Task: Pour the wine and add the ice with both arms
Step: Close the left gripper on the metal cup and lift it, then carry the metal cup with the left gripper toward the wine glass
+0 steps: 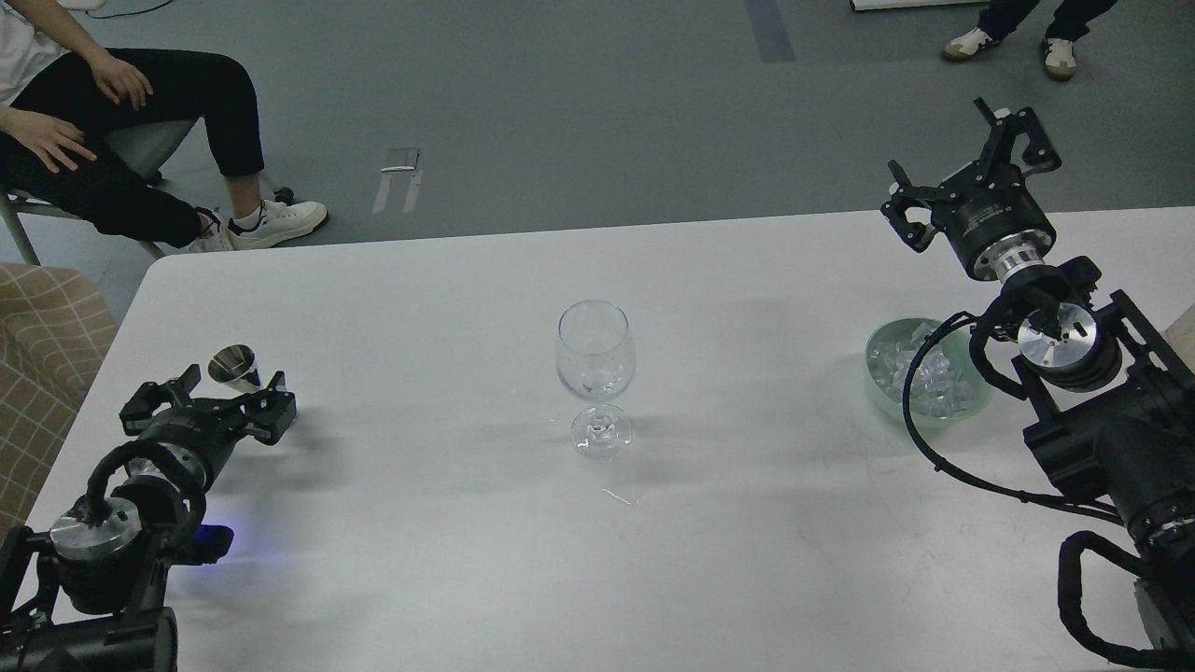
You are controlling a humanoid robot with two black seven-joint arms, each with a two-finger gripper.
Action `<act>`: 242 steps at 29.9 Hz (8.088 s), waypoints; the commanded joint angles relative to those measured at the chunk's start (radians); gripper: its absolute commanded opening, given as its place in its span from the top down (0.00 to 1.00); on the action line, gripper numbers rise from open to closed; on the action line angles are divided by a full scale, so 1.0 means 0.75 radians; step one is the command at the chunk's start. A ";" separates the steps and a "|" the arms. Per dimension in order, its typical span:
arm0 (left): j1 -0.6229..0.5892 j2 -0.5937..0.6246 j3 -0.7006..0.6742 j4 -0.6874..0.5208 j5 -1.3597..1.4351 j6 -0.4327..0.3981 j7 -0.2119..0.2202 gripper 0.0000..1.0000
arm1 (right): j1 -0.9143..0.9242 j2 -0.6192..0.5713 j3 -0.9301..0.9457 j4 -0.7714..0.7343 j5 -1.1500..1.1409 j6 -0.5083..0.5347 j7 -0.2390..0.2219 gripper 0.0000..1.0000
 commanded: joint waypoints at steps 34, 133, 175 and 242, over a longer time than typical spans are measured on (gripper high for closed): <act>0.012 -0.030 0.001 0.006 0.000 -0.103 0.009 0.42 | 0.000 0.000 -0.001 0.000 0.000 0.000 0.000 0.00; -0.021 -0.061 0.001 0.141 0.000 -0.267 0.019 0.70 | -0.002 -0.006 -0.005 -0.012 -0.002 0.000 0.000 0.00; -0.010 -0.053 0.009 -0.012 -0.012 -0.355 0.027 0.79 | 0.000 -0.008 -0.003 -0.010 -0.002 -0.004 0.000 0.00; -0.025 0.029 0.467 -0.495 0.243 -0.314 0.207 0.97 | -0.033 -0.033 -0.003 -0.008 0.000 -0.002 0.000 0.00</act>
